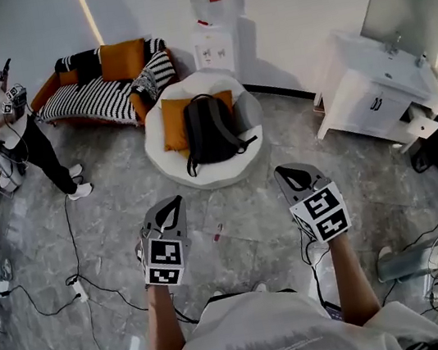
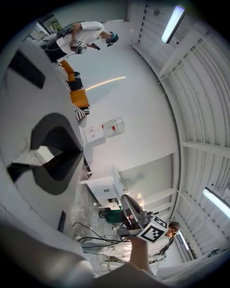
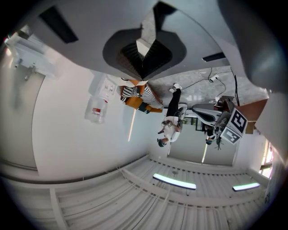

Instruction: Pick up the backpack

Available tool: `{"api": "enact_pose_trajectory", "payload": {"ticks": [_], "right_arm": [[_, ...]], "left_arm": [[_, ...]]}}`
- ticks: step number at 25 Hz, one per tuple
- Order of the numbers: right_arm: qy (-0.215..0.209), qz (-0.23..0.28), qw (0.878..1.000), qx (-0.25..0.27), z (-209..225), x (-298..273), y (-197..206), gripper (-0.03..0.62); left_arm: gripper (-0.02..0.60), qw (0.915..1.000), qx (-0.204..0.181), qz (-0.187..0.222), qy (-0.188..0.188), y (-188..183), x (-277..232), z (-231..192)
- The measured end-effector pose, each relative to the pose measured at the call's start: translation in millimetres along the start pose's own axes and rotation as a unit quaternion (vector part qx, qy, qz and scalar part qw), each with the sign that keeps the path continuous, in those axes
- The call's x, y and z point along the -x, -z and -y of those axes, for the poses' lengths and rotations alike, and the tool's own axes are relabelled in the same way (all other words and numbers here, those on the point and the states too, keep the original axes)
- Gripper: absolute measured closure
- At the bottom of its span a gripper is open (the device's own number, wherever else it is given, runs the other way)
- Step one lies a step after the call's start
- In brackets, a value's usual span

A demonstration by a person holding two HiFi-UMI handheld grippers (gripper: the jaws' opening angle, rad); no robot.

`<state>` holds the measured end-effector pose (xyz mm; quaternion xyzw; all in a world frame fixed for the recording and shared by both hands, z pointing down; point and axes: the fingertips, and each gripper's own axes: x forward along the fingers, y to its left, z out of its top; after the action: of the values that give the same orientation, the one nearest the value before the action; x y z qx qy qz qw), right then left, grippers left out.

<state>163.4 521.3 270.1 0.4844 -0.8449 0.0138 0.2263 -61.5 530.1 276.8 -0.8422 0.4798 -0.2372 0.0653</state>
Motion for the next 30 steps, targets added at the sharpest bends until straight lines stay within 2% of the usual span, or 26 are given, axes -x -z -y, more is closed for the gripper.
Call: {"api": "enact_pose_trajectory", "payload": {"ticks": [6, 10, 15, 20, 25, 30], "right_arm": [[-0.039, 0.002, 0.999, 0.022, -4, 16, 14, 0.591], [-0.018, -0.009, 1.0, 0.011, 4, 25, 24, 0.591], [-0.016, -0.016, 1.0, 0.0, 10, 37, 38, 0.591], [-0.004, -0.011, 1.0, 0.003, 20, 44, 41, 0.591], [0.018, 0.023, 1.0, -0.005, 29, 38, 31, 0.591], [0.012, 0.011, 1.0, 0.001, 38, 9, 27, 0.591]], "left_arm": [[0.569, 0.9999, 0.012, -0.007, -0.003, 3, 3, 32], [0.569, 0.9999, 0.007, -0.011, 0.007, 0, 5, 47], [0.571, 0.9998, 0.015, -0.016, -0.002, 4, 5, 49], [0.571, 0.9999, 0.006, -0.01, 0.004, -5, 0, 52], [0.571, 0.9999, -0.002, -0.011, 0.005, -9, -14, 43], [0.568, 0.9999, -0.005, -0.01, 0.002, -8, -35, 22]]}}
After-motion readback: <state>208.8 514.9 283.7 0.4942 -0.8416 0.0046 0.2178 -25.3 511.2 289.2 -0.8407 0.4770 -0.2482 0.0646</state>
